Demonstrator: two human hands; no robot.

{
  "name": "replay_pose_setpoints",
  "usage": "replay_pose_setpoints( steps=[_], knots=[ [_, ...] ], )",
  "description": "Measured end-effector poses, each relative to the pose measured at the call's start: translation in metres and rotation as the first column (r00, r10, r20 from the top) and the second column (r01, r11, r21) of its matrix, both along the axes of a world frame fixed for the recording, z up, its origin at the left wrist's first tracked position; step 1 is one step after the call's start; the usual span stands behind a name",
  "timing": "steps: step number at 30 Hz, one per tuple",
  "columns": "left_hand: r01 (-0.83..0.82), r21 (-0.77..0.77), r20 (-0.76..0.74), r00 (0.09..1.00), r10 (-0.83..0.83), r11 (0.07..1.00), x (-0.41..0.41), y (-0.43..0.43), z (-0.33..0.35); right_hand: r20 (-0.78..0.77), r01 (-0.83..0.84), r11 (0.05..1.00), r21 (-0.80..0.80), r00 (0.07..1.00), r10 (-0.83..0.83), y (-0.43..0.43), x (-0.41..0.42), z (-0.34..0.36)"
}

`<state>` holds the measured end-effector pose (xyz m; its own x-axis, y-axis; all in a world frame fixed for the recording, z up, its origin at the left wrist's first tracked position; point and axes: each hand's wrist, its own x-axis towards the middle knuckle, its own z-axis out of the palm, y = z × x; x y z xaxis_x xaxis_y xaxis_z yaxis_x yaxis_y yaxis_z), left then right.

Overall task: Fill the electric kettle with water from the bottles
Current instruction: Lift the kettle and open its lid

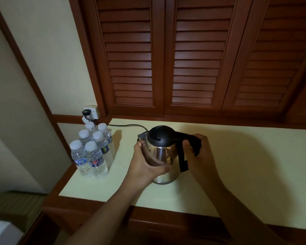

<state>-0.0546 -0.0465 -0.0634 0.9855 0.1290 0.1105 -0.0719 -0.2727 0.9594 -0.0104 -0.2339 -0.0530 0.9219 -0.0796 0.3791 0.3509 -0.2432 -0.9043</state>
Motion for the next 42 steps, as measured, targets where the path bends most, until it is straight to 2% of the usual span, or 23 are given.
replay_pose_setpoints(
  steps=[7,11,14,16,18,20,22,25,33,36,39,42],
  knots=[
    [-0.017,0.041,-0.030,0.999,0.018,0.999,-0.008,-0.008,-0.012,-0.070,-0.044,0.999,-0.026,0.997,0.042,-0.013,-0.003,-0.009],
    [-0.031,0.071,-0.027,0.999,0.033,0.997,-0.012,-0.009,-0.015,-0.018,-0.047,0.988,-0.151,0.999,0.044,-0.017,-0.002,0.001],
    [-0.044,0.081,-0.026,0.999,0.046,0.996,-0.017,-0.010,-0.017,0.052,0.026,0.960,-0.277,0.999,-0.012,-0.008,0.000,0.027],
    [-0.040,0.080,-0.016,0.999,0.042,0.996,-0.018,-0.011,-0.017,0.103,0.041,0.894,-0.446,0.995,0.006,0.004,0.004,0.046],
    [-0.033,0.085,-0.011,0.999,0.034,0.996,-0.019,-0.012,-0.018,0.126,0.061,0.769,-0.636,0.992,0.025,0.019,0.007,0.063],
    [-0.033,0.078,-0.032,0.999,0.036,0.996,-0.021,-0.014,-0.018,0.158,0.114,0.639,-0.761,0.987,0.012,0.034,0.006,0.077],
    [-0.050,0.093,-0.051,0.997,0.054,0.994,-0.022,-0.014,-0.022,0.179,0.153,0.544,-0.825,0.984,-0.005,0.045,0.004,0.086],
    [-0.047,0.098,-0.053,0.997,0.052,0.994,-0.022,-0.016,-0.027,0.181,0.176,0.508,-0.843,0.983,-0.040,0.053,0.003,0.090],
    [-0.048,0.087,-0.024,0.998,0.051,0.995,-0.019,-0.013,-0.033,0.132,0.135,0.575,-0.807,0.990,-0.047,0.053,0.007,0.092],
    [-0.036,0.096,-0.020,0.999,0.038,0.995,-0.020,-0.012,-0.033,0.135,0.140,0.687,-0.713,0.989,-0.062,0.048,0.011,0.090],
    [-0.025,0.083,-0.025,0.999,0.028,0.996,-0.021,-0.011,-0.032,0.099,0.078,0.875,-0.478,0.994,-0.035,0.030,0.010,0.088],
    [-0.023,0.081,-0.029,0.999,0.025,0.996,-0.021,-0.011,-0.033,0.056,0.029,0.944,-0.329,0.998,-0.011,0.006,0.003,0.082]
  ],
)
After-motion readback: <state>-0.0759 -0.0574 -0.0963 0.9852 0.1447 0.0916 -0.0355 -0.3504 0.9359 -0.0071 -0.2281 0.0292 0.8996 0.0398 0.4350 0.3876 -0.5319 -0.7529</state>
